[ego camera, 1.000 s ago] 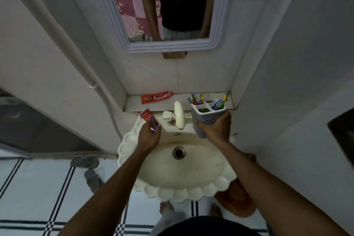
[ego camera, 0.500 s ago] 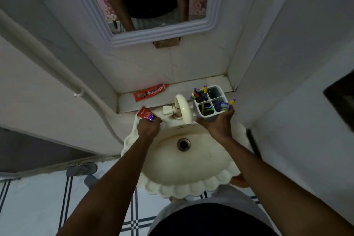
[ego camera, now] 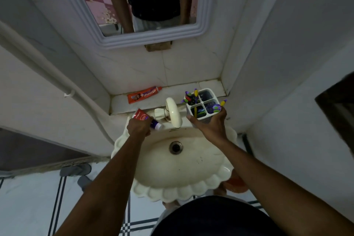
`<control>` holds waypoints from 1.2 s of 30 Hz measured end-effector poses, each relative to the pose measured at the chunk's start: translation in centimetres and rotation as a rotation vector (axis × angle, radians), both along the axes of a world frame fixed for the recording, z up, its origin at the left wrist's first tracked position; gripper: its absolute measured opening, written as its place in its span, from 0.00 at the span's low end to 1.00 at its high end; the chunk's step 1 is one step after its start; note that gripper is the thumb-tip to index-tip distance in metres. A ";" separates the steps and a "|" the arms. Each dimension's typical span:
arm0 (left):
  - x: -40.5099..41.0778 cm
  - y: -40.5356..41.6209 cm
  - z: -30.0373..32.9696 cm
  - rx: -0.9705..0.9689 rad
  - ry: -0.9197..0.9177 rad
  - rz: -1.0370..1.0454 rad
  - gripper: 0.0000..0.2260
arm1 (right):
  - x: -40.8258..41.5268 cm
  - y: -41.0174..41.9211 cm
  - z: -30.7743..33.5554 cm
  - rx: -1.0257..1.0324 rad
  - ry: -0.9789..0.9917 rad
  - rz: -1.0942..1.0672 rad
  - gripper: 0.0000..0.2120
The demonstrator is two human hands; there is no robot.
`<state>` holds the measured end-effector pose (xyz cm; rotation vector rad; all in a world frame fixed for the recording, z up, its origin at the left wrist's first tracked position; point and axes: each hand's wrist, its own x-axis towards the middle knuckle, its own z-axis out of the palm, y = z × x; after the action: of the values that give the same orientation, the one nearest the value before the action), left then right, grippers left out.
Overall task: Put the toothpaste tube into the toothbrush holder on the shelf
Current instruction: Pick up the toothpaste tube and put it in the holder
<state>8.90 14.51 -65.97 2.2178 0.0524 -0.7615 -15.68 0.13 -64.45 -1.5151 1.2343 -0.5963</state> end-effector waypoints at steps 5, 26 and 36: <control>-0.2 0.5 -0.9 -0.003 -0.007 0.038 0.27 | -0.4 0.0 0.0 -0.007 0.003 0.028 0.62; -8.1 -9.0 18.0 -0.656 -0.470 -0.410 0.13 | -0.6 -0.7 -0.8 0.040 -0.078 0.055 0.65; -9.3 -12.9 15.2 -0.370 -0.620 -0.672 0.10 | -1.0 -1.0 -0.4 0.009 -0.042 0.050 0.63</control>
<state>-0.37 1.59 -50.74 2.0047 -1.0892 -0.3350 -16.68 -0.82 -64.82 -1.5141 1.1627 -0.5856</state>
